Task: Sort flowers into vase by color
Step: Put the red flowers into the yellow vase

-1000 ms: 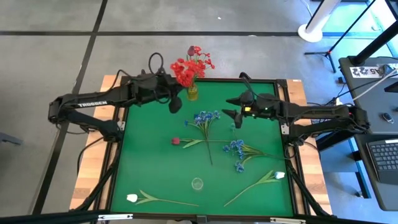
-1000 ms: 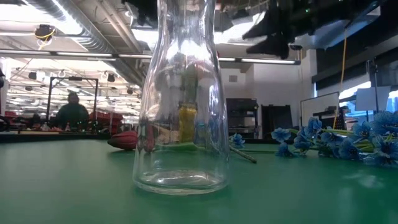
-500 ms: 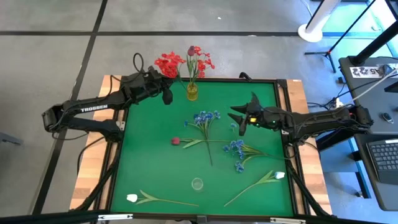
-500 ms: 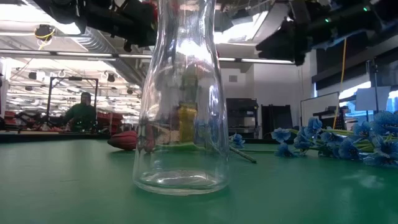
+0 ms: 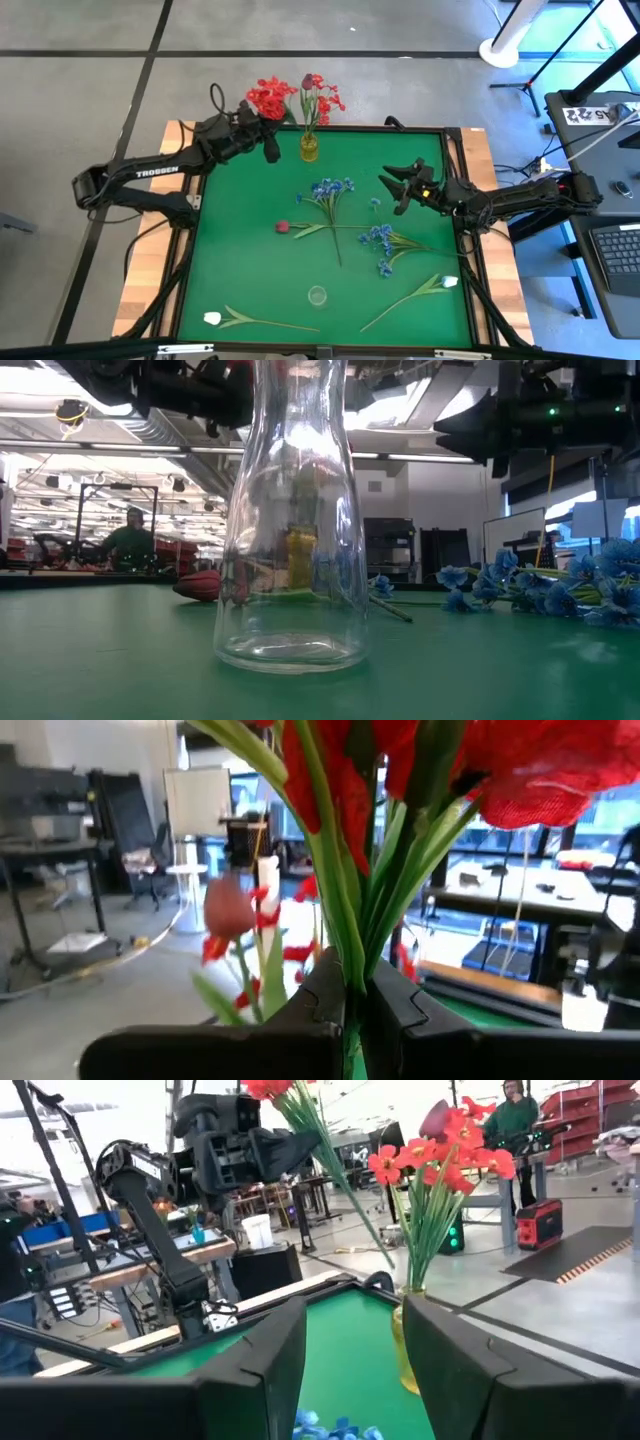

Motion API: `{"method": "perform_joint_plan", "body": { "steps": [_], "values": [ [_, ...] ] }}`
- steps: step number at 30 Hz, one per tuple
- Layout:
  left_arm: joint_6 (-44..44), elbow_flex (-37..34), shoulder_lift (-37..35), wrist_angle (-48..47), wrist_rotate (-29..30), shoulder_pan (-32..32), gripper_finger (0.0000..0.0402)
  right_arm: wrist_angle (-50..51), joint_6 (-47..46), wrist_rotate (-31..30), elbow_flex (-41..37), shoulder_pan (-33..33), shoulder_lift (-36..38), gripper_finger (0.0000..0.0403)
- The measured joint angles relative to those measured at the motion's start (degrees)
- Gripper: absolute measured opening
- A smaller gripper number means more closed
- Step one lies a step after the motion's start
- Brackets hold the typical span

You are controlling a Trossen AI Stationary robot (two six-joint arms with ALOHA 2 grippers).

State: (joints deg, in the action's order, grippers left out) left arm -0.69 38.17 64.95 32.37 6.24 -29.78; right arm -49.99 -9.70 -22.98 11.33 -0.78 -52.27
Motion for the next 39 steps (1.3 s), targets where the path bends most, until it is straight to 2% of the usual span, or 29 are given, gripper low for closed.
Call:
{"method": "perform_joint_plan", "body": {
  "steps": [7,13,17,33,39],
  "values": [
    [-1.5,2.3,3.8,-0.2,0.5,-1.0,0.0004,0.1,-0.5,1.4,0.0,0.0,0.0,0.0165],
    [-4.1,9.4,8.1,-10.5,0.5,-1.0,0.0004,0.1,-1.8,1.5,0.0,0.0,0.0,0.0165],
    [-5.7,12.4,10.3,-15.2,3.1,-1.1,0.0003,0.6,-2.2,1.5,0.0,0.0,0.0,0.0165],
    [-4.0,12.7,14.6,-16.6,3.3,-1.1,0.0004,0.9,-2.4,1.6,0.0,0.0,-0.1,0.0166],
    [-3.5,12.7,19.4,-17.2,3.3,-1.1,0.0005,0.9,-2.3,1.6,0.0,0.0,-0.1,0.0166]
  ]
}}
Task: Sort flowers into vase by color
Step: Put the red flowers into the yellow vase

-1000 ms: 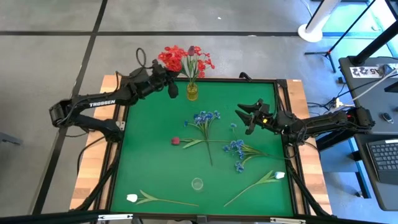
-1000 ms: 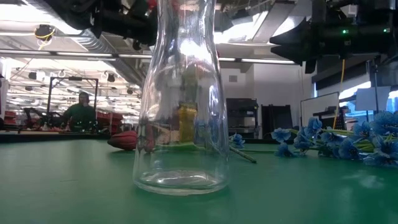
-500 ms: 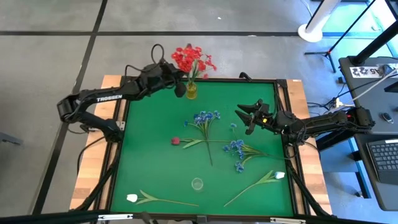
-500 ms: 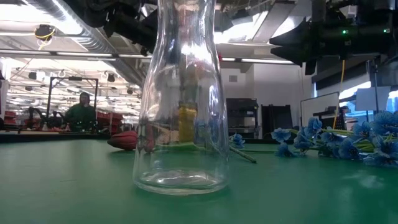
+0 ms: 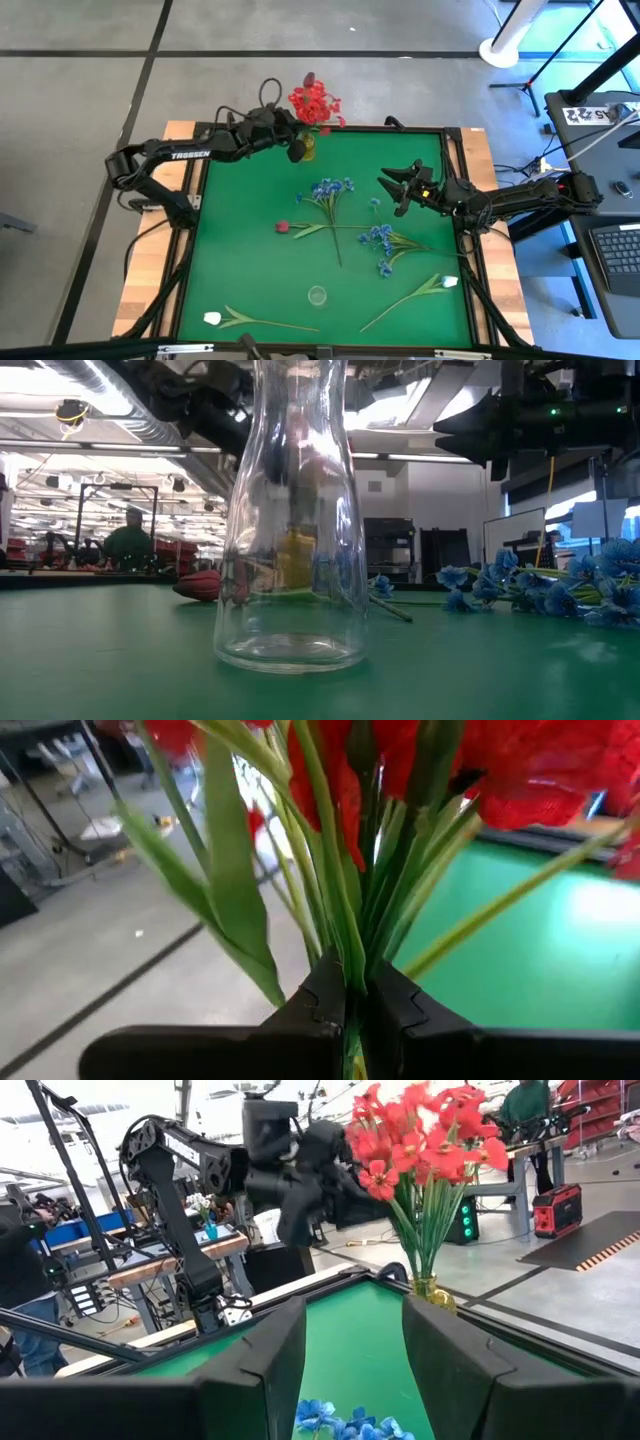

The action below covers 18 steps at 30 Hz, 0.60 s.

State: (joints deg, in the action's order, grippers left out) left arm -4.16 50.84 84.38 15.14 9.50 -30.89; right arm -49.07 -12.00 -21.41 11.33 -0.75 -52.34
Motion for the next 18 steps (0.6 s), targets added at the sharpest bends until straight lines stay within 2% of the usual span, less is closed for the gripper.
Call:
{"method": "perform_joint_plan", "body": {
  "steps": [5,8,18],
  "values": [
    [0.0,0.0,2.2,1.0,0.0,0.0,0.0009,1.3,0.1,0.0,0.0,0.0,0.0,0.0166],
    [-0.4,0.0,2.1,0.9,1.0,0.0,0.0025,1.8,0.0,0.0,0.0,0.0,0.0,0.0166],
    [-0.9,0.0,0.8,-4.8,3.1,0.0,0.0135,2.2,-0.2,0.0,0.0,0.0,0.0,0.0166]
  ]
}}
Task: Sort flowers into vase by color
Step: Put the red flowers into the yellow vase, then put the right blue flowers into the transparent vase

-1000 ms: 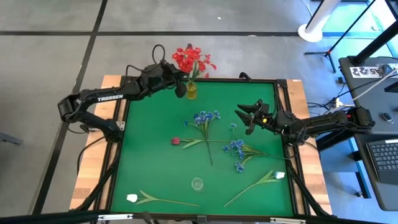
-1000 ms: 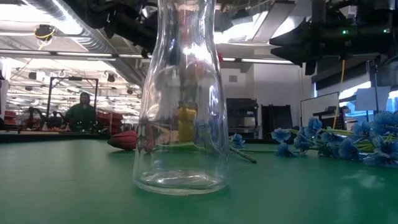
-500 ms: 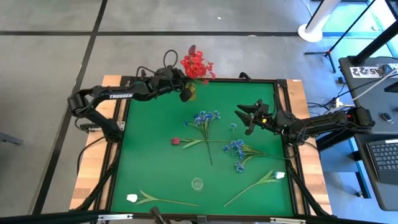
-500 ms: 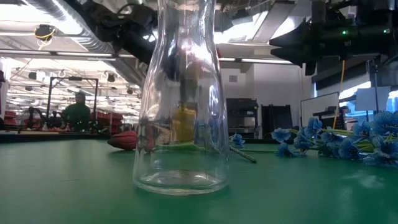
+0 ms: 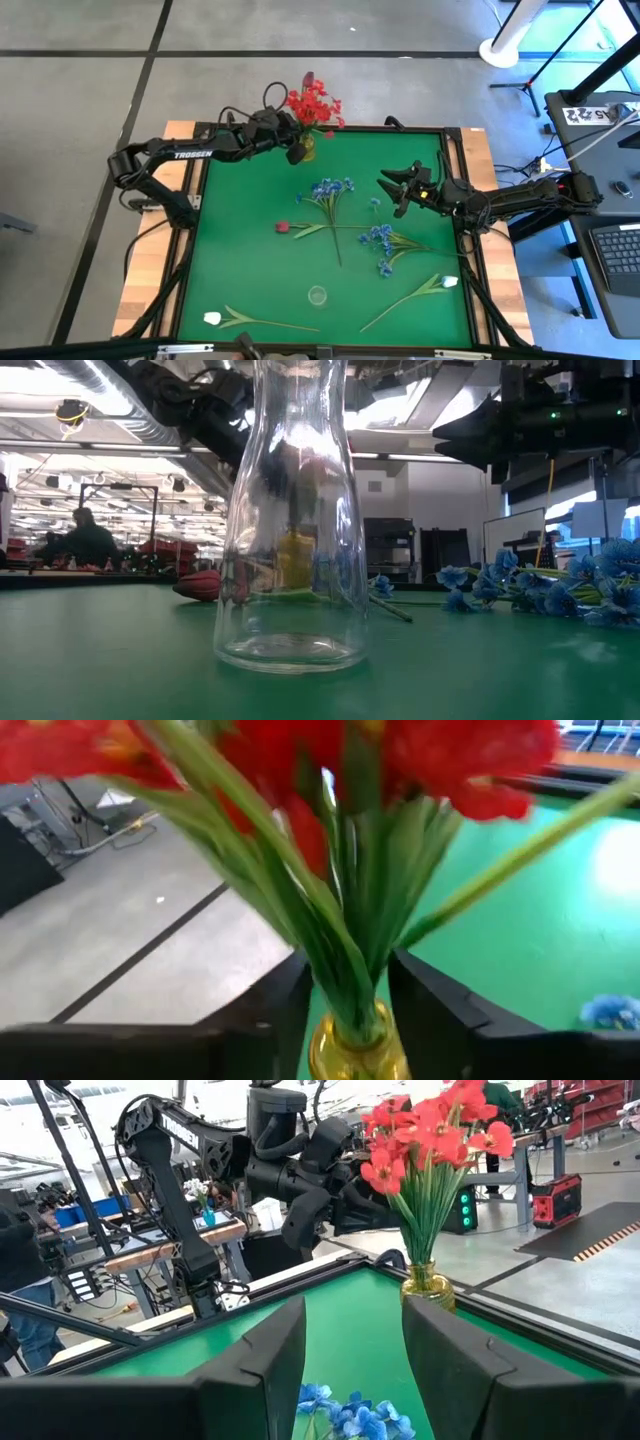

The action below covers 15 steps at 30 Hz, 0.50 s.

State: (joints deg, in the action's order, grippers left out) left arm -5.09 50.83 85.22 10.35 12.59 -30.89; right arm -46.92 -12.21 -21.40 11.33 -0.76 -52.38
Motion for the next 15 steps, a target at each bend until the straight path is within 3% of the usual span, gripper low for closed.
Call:
{"method": "perform_joint_plan", "body": {
  "steps": [8,15],
  "values": [
    [0.0,0.0,-5.7,-5.5,0.3,0.3,0.0207,0.1,-0.6,0.0,0.0,0.0,0.0,0.0166],
    [1.2,0.0,-15.9,-15.8,0.3,1.0,0.0228,0.5,-0.9,0.4,0.0,0.0,0.0,0.0166]
  ]
}}
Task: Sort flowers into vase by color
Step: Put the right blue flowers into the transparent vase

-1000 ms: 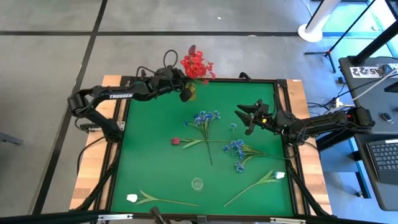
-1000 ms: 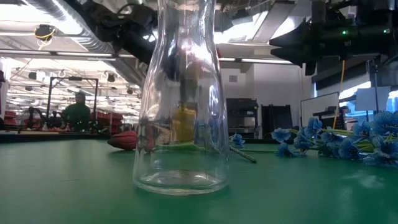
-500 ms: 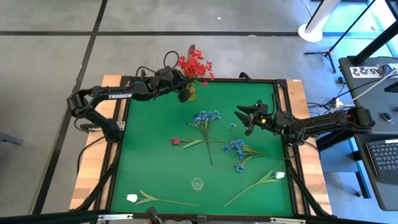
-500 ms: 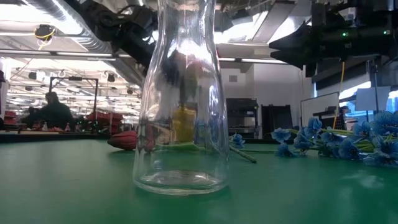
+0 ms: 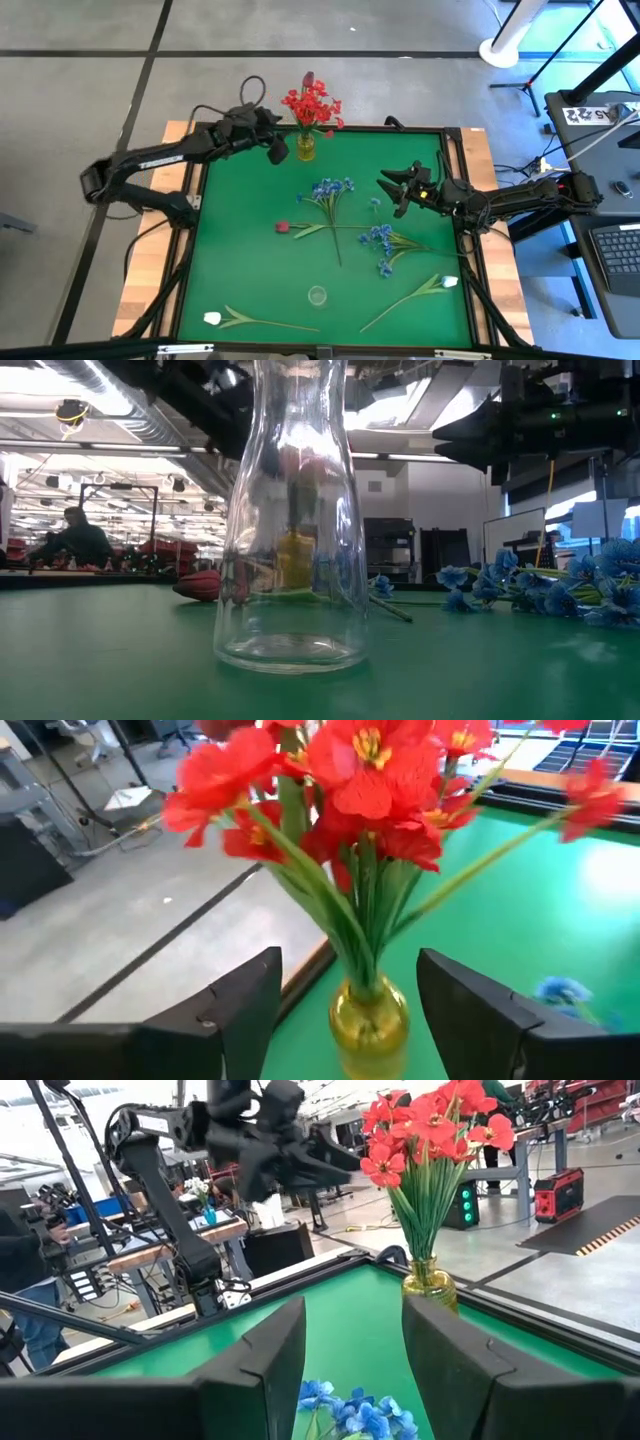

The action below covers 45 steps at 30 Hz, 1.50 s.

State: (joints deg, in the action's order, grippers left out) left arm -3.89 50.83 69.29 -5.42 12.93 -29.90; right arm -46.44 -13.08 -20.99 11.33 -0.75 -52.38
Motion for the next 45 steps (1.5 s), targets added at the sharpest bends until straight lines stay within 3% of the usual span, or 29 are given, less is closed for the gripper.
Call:
{"method": "perform_joint_plan", "body": {
  "steps": [2,6,8,14,17,21,29,32,38,45],
  "values": [
    [1.8,0.0,-3.7,-4.1,-2.0,1.0,0.0229,0.0,0.0,0.5,0.0,0.0,0.0,0.0166],
    [7.1,0.0,-10.2,-11.0,-17.0,4.3,0.0229,0.2,0.0,0.6,0.0,0.0,0.0,0.0166],
    [9.0,0.0,-12.6,-13.8,-19.7,7.6,0.0229,0.5,-0.1,0.6,0.0,0.0,0.0,0.0166],
    [11.2,-0.1,-15.4,-17.0,-12.0,20.3,0.0229,5.8,-3.8,1.7,6.1,0.0,-1.0,0.0166],
    [10.8,-0.3,-15.3,-15.6,-7.6,26.1,0.0229,20.4,-3.2,3.1,13.9,0.1,-3.8,0.0166],
    [7.9,-4.3,-16.8,-6.2,-3.8,31.9,0.0224,40.4,-2.3,3.6,24.7,0.1,-9.1,0.0166],
    [13.5,-18.5,-23.9,3.2,-3.4,35.0,0.0196,73.6,-2.3,0.9,38.0,8.0,-13.5,0.0166],
    [16.6,-23.6,-26.3,8.5,-2.9,35.8,0.0191,82.9,-6.9,1.8,41.5,12.2,-13.5,0.0166],
    [18.8,-29.6,-27.4,16.9,-2.8,36.8,0.0190,95.6,-19.2,6.4,42.0,17.6,-13.5,0.0166],
    [18.9,-29.9,-27.3,18.9,-2.9,37.3,0.0190,102.5,-26.3,11.7,36.9,21.5,-13.5,0.0166]
  ]
}}
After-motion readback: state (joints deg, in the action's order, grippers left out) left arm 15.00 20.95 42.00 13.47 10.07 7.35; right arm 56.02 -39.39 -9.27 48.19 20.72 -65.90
